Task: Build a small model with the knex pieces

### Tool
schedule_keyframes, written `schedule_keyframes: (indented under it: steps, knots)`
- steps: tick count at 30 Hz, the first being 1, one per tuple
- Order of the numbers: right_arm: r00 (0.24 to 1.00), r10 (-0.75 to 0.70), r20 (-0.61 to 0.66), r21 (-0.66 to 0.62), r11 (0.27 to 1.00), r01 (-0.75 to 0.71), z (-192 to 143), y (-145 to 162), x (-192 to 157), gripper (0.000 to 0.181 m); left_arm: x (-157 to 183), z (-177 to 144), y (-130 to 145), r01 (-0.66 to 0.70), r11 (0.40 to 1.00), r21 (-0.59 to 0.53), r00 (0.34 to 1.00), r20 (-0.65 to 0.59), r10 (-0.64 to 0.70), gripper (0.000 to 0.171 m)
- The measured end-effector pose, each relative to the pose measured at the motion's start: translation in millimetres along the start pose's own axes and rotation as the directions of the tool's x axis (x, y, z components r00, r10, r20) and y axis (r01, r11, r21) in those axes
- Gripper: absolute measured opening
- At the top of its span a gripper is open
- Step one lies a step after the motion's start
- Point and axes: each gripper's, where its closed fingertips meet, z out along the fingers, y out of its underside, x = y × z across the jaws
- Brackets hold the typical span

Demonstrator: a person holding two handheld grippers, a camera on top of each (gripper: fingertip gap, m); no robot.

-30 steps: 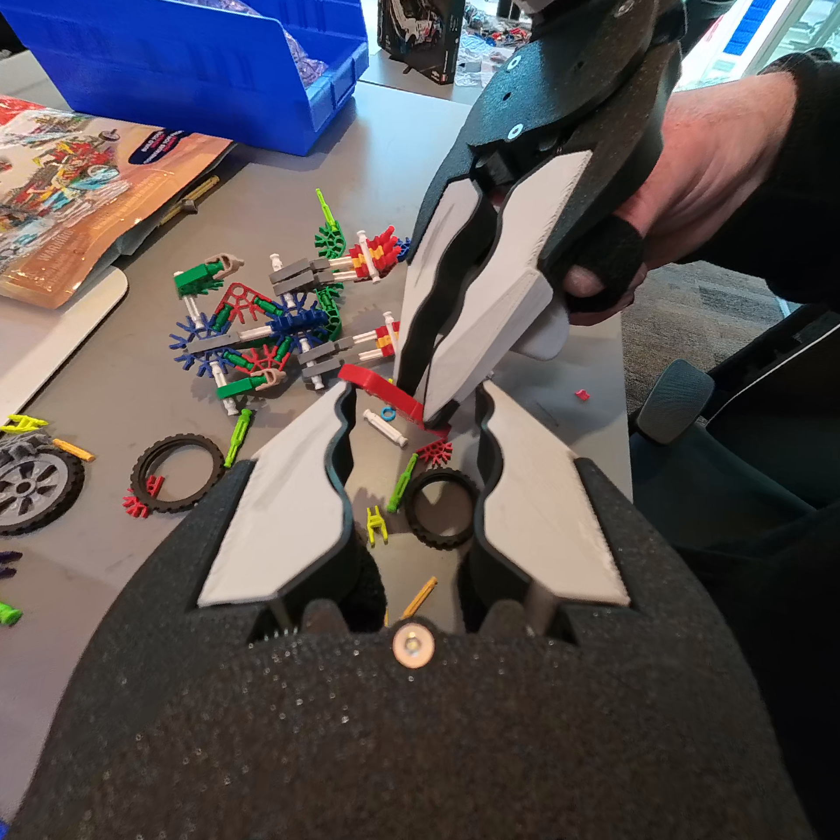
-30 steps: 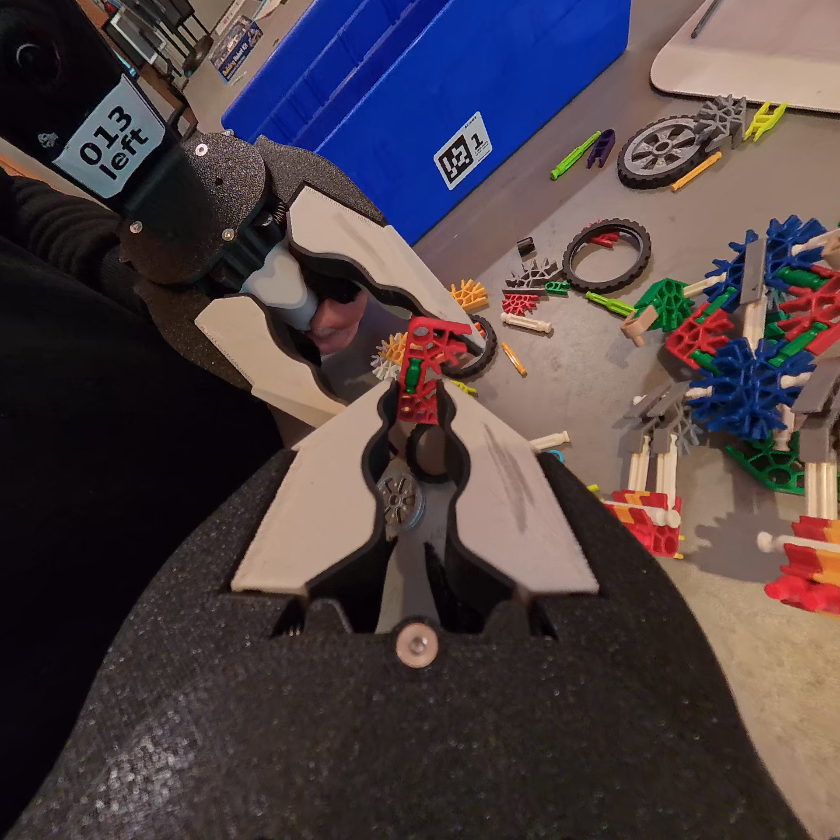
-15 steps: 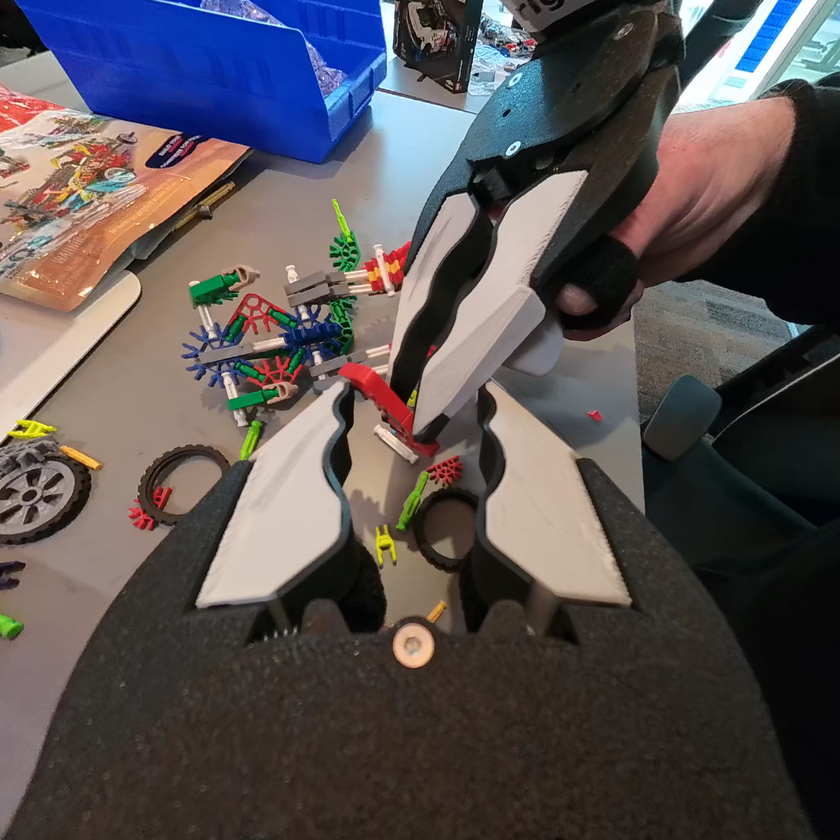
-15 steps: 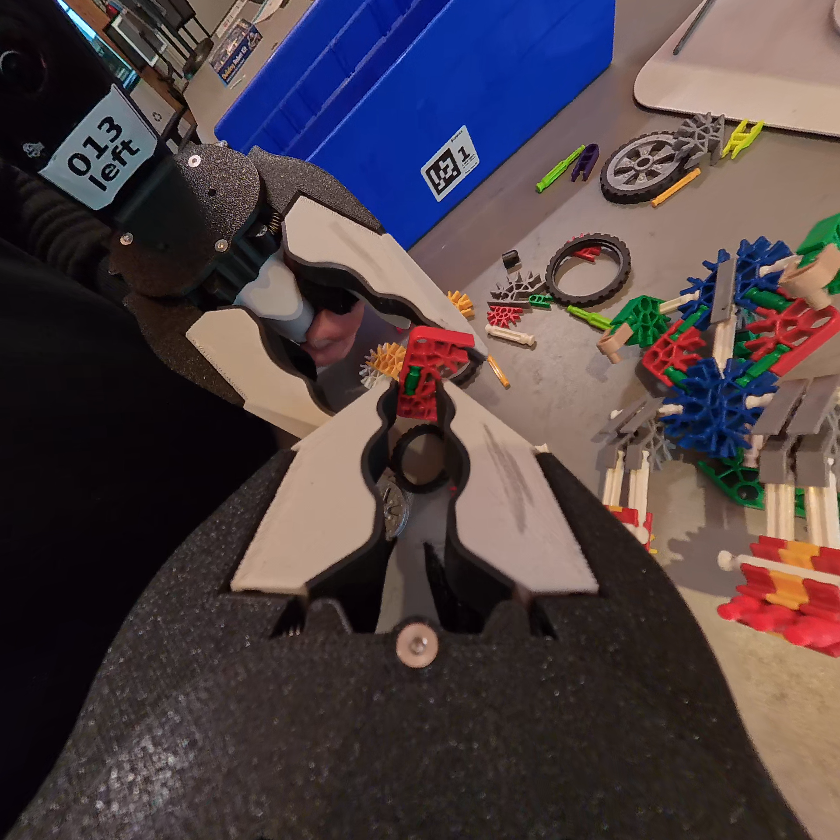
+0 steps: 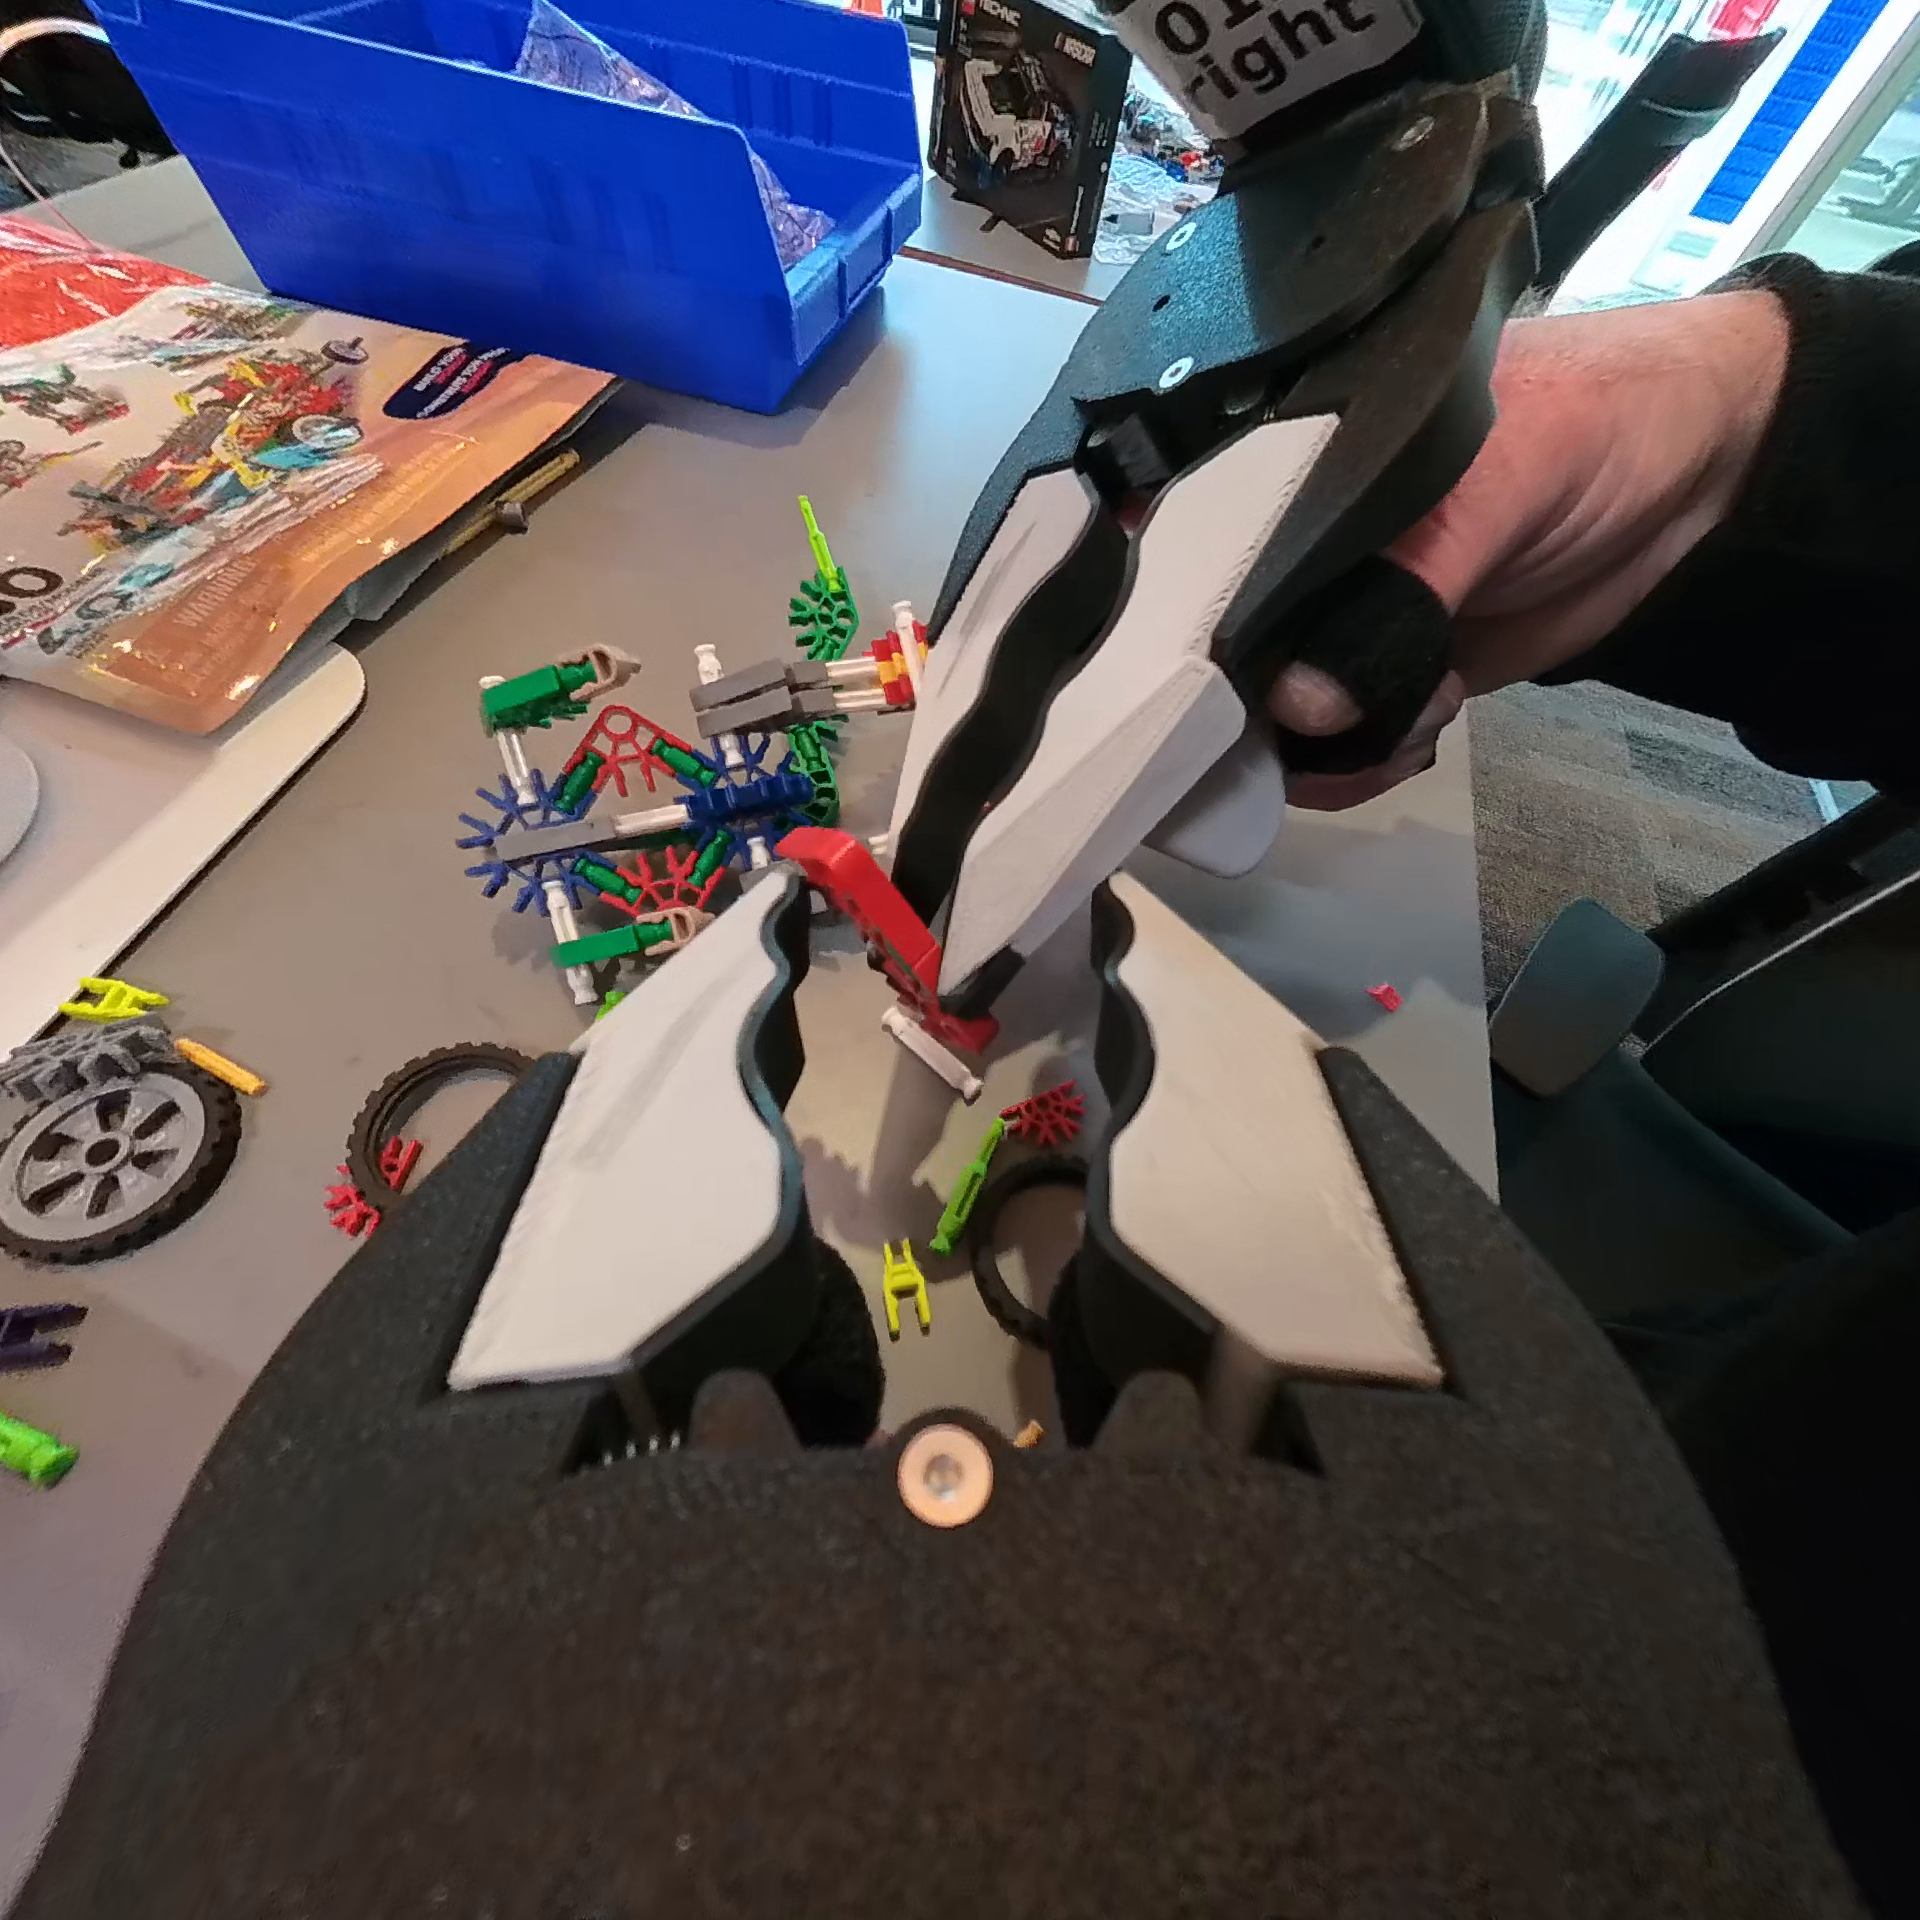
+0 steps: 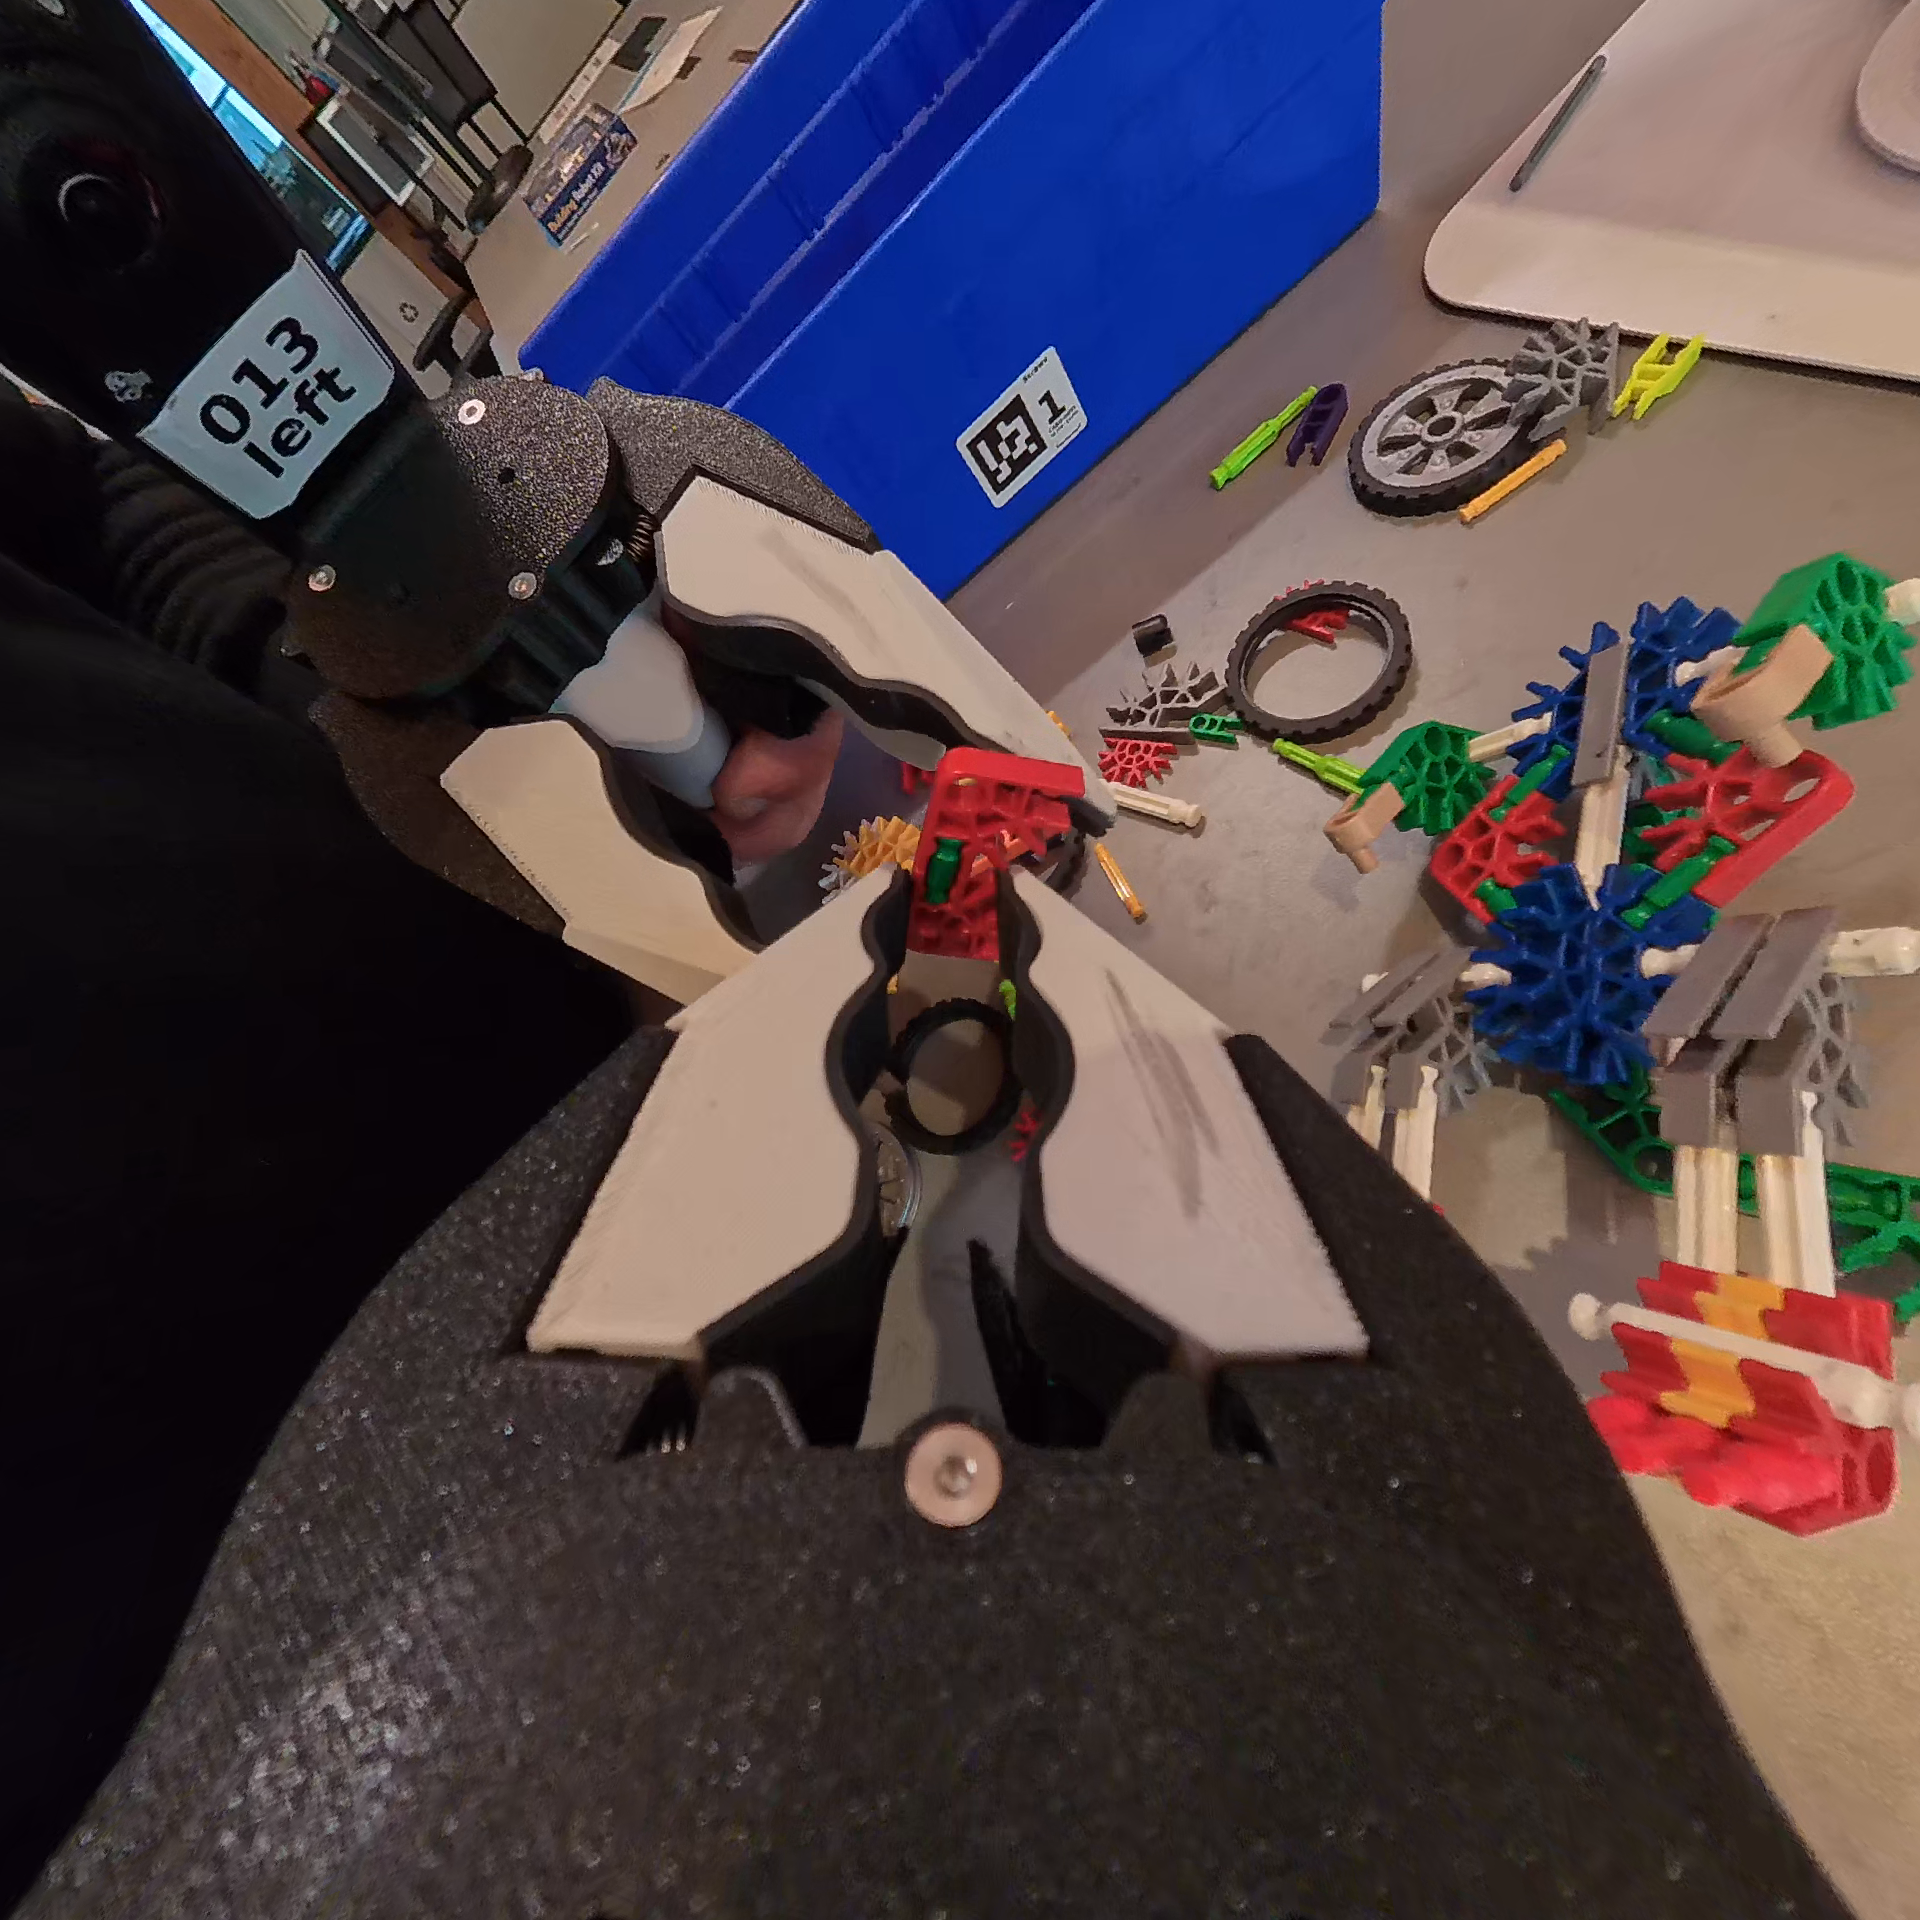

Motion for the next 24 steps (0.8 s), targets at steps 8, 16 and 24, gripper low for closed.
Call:
schedule_keyframes:
  steps: [8, 16, 24]
  knots:
    - [1.000, 0.003, 0.013, 0.015, 1.000, -0.003, -3, -3, 1, 0.016, -1, 1, -5, 0.001, 1.000, 0.017, 1.000, 0.006, -0.002, 0.051]
    - [1.000, 0.011, 0.026, 0.042, 0.999, -0.012, -7, -9, 0, 0.016, -2, 1, -12, -0.005, 0.999, 0.039, 1.000, 0.014, 0.005, 0.051]
    - [0.999, 0.014, 0.030, 0.055, 0.998, -0.015, -8, -11, -1, 0.016, -3, 1, -14, -0.012, 0.999, 0.047, 1.000, 0.020, 0.011, 0.050]
